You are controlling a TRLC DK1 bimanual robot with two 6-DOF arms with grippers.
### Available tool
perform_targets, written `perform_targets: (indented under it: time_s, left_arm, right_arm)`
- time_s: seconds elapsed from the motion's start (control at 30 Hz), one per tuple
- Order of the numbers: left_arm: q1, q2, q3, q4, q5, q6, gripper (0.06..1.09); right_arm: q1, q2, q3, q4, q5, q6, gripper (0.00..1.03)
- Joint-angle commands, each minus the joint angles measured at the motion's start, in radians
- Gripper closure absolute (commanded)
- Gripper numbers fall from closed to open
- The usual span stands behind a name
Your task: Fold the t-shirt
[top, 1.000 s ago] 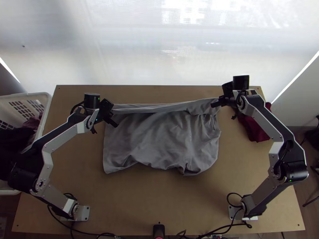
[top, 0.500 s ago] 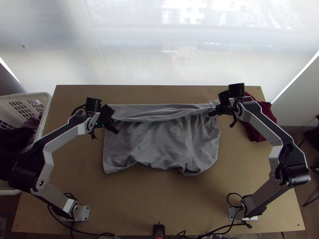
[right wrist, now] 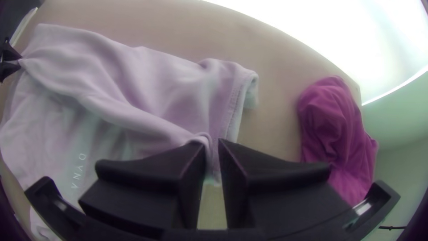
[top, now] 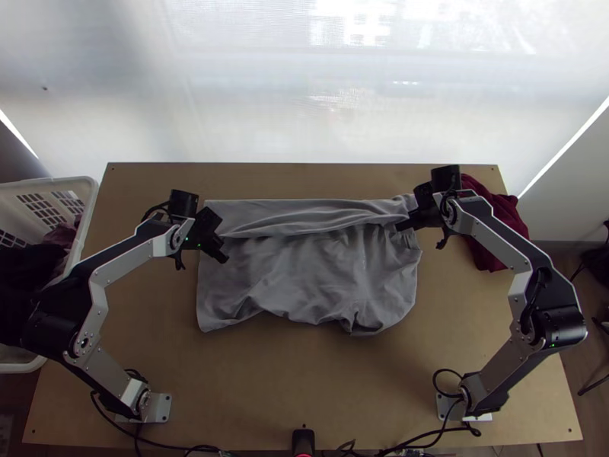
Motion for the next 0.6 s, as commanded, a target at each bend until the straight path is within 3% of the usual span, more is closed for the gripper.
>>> perform_targets:
  time_s: [0.0,0.07,0.23,0.4,0.57]
  left_arm:
    - [0.001,0.008,0.002,-0.016,0.02,-0.008,0.15]
    - [-0.002,0.008,0.002,-0.017,0.02,-0.01,0.11]
    - [-0.003,-0.007,0.004,-0.051,0.02,-0.013,0.11]
    - [0.003,-0.044,0.005,-0.106,0.02,-0.005,0.11]
    - [0.034,-0.053,0.062,-0.214,0.041,-0.004,0.11]
  right_arm:
    - [-0.002,0.016,-0.005,-0.017,-0.002,-0.006,0.7]
    - [-0.002,0.022,-0.002,-0.034,-0.002,-0.008,0.54]
    - [-0.001,0.035,0.0,-0.086,-0.002,-0.006,0.36]
    - [-0.006,0.025,-0.003,-0.125,-0.002,-0.006,0.08]
    - [-0.01,0.007,-0.002,-0.146,-0.002,-0.008,0.05]
